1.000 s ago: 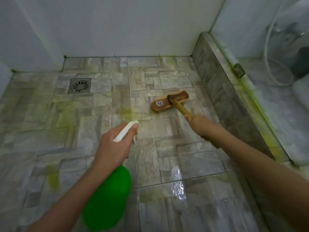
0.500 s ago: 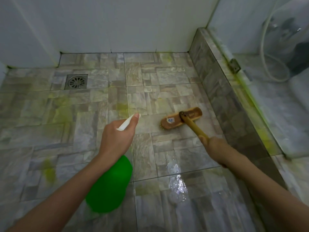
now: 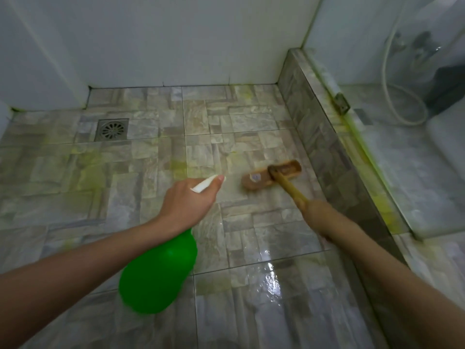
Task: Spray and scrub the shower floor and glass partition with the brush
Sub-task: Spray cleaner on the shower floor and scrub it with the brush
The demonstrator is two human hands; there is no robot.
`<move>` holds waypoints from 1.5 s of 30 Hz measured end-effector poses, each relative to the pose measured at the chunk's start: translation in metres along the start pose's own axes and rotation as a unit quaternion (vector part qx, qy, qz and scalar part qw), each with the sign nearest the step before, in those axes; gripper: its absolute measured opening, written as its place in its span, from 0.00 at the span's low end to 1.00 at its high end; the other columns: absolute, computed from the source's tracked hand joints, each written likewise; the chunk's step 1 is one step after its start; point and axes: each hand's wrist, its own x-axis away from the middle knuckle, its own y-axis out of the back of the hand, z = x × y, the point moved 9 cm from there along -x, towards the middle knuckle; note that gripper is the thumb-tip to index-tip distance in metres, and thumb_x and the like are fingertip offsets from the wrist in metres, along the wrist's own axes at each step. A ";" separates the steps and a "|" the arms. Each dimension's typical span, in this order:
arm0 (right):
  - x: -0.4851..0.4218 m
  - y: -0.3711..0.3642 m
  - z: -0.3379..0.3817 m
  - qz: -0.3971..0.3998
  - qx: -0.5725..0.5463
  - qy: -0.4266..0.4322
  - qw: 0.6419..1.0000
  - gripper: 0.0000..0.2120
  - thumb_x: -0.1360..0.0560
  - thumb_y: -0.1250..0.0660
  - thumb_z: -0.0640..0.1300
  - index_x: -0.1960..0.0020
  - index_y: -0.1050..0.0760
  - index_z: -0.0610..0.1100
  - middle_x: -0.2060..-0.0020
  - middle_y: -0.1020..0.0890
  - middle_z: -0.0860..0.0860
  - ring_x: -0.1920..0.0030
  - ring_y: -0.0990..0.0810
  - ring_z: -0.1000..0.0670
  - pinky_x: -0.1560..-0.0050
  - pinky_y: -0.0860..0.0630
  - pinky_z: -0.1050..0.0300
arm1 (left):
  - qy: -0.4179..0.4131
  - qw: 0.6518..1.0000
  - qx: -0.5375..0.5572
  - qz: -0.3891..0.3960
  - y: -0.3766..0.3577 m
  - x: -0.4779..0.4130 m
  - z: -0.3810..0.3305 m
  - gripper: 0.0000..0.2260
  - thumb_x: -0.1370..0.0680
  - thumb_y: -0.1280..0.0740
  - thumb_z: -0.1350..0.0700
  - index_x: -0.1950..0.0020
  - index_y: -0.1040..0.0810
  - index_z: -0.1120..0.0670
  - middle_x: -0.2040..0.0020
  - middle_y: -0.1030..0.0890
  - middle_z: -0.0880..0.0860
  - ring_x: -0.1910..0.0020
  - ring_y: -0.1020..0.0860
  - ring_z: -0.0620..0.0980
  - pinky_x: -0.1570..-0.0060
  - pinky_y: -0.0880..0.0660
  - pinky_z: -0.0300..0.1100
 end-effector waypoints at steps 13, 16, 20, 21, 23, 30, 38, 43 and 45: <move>0.005 0.004 -0.030 0.008 -0.026 -0.025 0.999 0.25 0.17 0.54 0.53 0.42 0.26 0.37 0.53 0.21 0.38 0.55 0.20 0.40 0.56 0.26 0.51 | 0.023 0.994 0.108 -0.001 -0.027 -0.006 -0.010 0.28 0.22 0.35 0.37 0.67 0.20 0.61 0.70 0.18 0.59 0.67 0.17 0.58 0.56 0.19 0.57; -0.042 0.029 -0.011 -0.016 -0.050 -0.015 0.999 0.27 0.18 0.54 0.58 0.51 0.28 0.37 0.65 0.23 0.40 0.71 0.24 0.43 0.73 0.28 0.56 | 0.016 0.996 0.082 0.006 -0.036 -0.012 -0.022 0.29 0.22 0.35 0.37 0.65 0.19 0.64 0.68 0.17 0.61 0.67 0.17 0.59 0.60 0.19 0.54; -0.004 0.016 -0.046 -0.010 -0.060 -0.051 0.997 0.25 0.17 0.53 0.55 0.40 0.28 0.37 0.53 0.21 0.38 0.57 0.21 0.40 0.61 0.28 0.54 | -0.013 0.995 0.095 0.034 -0.046 -0.023 -0.036 0.24 0.21 0.35 0.40 0.68 0.17 0.56 0.70 0.16 0.52 0.68 0.16 0.49 0.54 0.18 0.50; 0.018 0.007 -0.059 -0.003 -0.063 -0.073 0.995 0.25 0.17 0.54 0.54 0.39 0.27 0.37 0.48 0.21 0.38 0.53 0.22 0.40 0.56 0.29 0.53 | -0.018 0.995 0.096 0.034 -0.047 -0.026 -0.038 0.24 0.20 0.35 0.40 0.68 0.17 0.55 0.69 0.16 0.52 0.67 0.16 0.49 0.52 0.19 0.50; 0.036 -0.003 -0.070 0.003 -0.066 -0.095 0.993 0.27 0.18 0.53 0.56 0.43 0.26 0.35 0.48 0.21 0.37 0.53 0.23 0.41 0.55 0.30 0.54 | -0.024 0.994 0.100 0.025 -0.049 -0.032 -0.043 0.25 0.20 0.36 0.40 0.69 0.17 0.56 0.70 0.16 0.51 0.67 0.16 0.49 0.52 0.19 0.50; -0.058 0.041 -0.015 -0.029 -0.120 -0.042 0.991 0.27 0.18 0.53 0.58 0.47 0.29 0.36 0.60 0.22 0.40 0.65 0.22 0.41 0.68 0.26 0.53 | -0.033 0.995 0.097 0.000 -0.051 -0.044 -0.054 0.30 0.21 0.36 0.39 0.62 0.19 0.66 0.68 0.18 0.63 0.66 0.18 0.61 0.58 0.19 0.56; -0.053 0.034 0.005 -0.038 -0.104 -0.022 0.994 0.27 0.17 0.54 0.54 0.41 0.27 0.34 0.52 0.21 0.36 0.58 0.21 0.39 0.59 0.26 0.50 | -0.032 0.995 0.096 -0.012 -0.022 -0.064 -0.038 0.26 0.21 0.40 0.35 0.63 0.14 0.52 0.62 0.14 0.48 0.60 0.16 0.47 0.47 0.20 0.50; -0.103 0.057 0.015 -0.035 -0.121 -0.038 0.991 0.30 0.18 0.53 0.58 0.42 0.28 0.33 0.62 0.24 0.39 0.68 0.24 0.41 0.73 0.30 0.55 | -0.044 0.996 0.067 -0.030 -0.008 -0.061 -0.041 0.27 0.20 0.41 0.36 0.61 0.16 0.55 0.63 0.15 0.51 0.63 0.17 0.50 0.52 0.20 0.53; -0.079 0.035 -0.002 -0.038 -0.125 -0.042 0.991 0.28 0.17 0.53 0.56 0.41 0.28 0.33 0.55 0.22 0.36 0.61 0.21 0.39 0.66 0.26 0.53 | -0.052 0.995 0.073 -0.051 0.002 -0.058 -0.037 0.26 0.18 0.40 0.39 0.62 0.18 0.57 0.67 0.18 0.50 0.69 0.20 0.46 0.58 0.24 0.48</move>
